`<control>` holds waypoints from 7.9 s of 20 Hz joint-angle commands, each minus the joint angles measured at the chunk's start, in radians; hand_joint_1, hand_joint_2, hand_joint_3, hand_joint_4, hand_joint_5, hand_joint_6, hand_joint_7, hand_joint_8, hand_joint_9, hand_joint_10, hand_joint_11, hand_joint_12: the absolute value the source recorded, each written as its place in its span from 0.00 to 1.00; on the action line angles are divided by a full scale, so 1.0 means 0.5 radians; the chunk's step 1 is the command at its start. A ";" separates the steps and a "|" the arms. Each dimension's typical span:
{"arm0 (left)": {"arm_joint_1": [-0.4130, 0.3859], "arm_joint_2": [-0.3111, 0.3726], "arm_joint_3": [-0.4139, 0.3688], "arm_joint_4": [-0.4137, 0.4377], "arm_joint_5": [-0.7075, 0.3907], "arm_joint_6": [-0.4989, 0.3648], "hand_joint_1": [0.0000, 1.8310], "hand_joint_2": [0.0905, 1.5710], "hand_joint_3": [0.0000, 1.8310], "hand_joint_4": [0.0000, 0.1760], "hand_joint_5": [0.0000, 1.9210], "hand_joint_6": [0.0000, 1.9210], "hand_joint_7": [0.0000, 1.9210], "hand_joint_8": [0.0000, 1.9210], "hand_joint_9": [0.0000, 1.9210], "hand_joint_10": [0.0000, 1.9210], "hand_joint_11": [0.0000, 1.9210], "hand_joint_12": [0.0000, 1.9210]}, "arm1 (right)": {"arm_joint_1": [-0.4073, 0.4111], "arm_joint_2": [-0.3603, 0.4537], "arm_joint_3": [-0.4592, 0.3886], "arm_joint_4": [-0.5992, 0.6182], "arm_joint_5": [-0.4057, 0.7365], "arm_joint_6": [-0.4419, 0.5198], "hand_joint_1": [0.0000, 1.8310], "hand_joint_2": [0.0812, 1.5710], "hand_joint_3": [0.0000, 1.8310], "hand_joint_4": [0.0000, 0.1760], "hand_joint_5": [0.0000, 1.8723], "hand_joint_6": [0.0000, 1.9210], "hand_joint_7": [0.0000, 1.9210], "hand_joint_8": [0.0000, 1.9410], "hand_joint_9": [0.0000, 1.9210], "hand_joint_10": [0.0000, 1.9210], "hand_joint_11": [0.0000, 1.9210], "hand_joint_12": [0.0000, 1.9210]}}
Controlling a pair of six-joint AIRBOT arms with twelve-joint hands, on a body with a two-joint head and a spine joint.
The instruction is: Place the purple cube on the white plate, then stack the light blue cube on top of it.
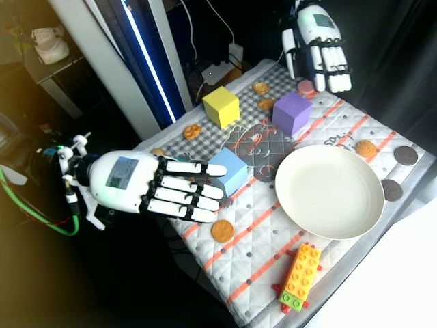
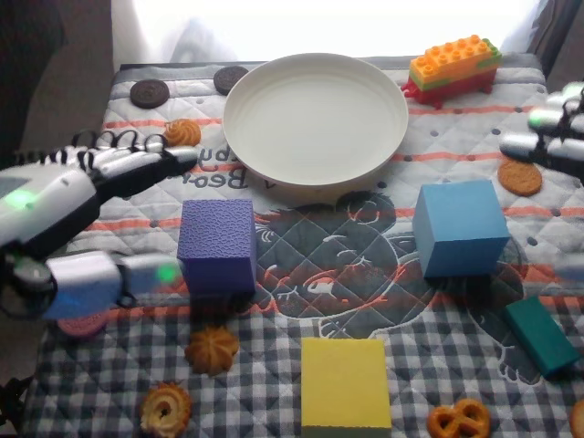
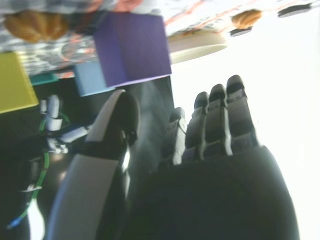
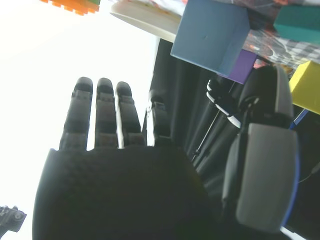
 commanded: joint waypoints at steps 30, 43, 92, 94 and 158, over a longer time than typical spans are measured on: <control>-0.822 -0.511 0.609 0.166 0.467 -0.006 0.66 0.75 0.00 0.00 0.38 0.65 0.48 0.64 0.34 0.63 0.05 0.91 | 0.025 -0.003 0.009 0.028 0.235 0.002 0.22 0.88 0.00 0.26 0.20 0.00 0.17 0.00 0.12 0.00 0.04 0.29; -1.140 -1.185 1.503 -0.060 0.938 -0.001 0.66 0.75 0.00 0.00 0.40 0.59 0.47 0.69 0.40 0.56 0.07 0.80 | 0.121 -0.111 0.089 -0.056 0.235 0.002 0.23 0.87 0.00 0.36 0.21 0.00 0.19 0.00 0.13 0.00 0.05 0.27; -0.121 -0.188 0.215 0.242 -0.508 -0.890 0.41 0.50 0.00 1.00 0.00 0.00 0.00 0.00 0.00 0.00 0.00 0.00 | 0.361 -0.445 0.311 -0.134 -0.076 0.222 0.39 0.68 0.00 0.43 0.13 0.00 0.25 0.00 0.29 0.00 0.14 0.41; -0.120 -0.193 0.218 0.233 -0.496 -0.890 0.45 0.50 0.00 1.00 0.00 0.00 0.00 0.00 0.00 0.00 0.00 0.00 | 0.364 -0.474 0.374 -0.188 -0.078 0.394 0.46 0.68 0.00 0.07 0.28 0.00 0.41 0.01 0.41 0.03 0.16 0.51; 0.027 -0.071 0.177 0.183 -0.871 -1.069 0.41 0.54 0.00 0.80 0.00 0.00 0.00 0.00 0.00 0.00 0.00 0.00 | 0.937 -0.584 0.610 -0.118 0.152 0.426 0.43 0.54 0.00 1.00 0.00 0.00 0.00 0.00 0.00 0.00 0.00 0.00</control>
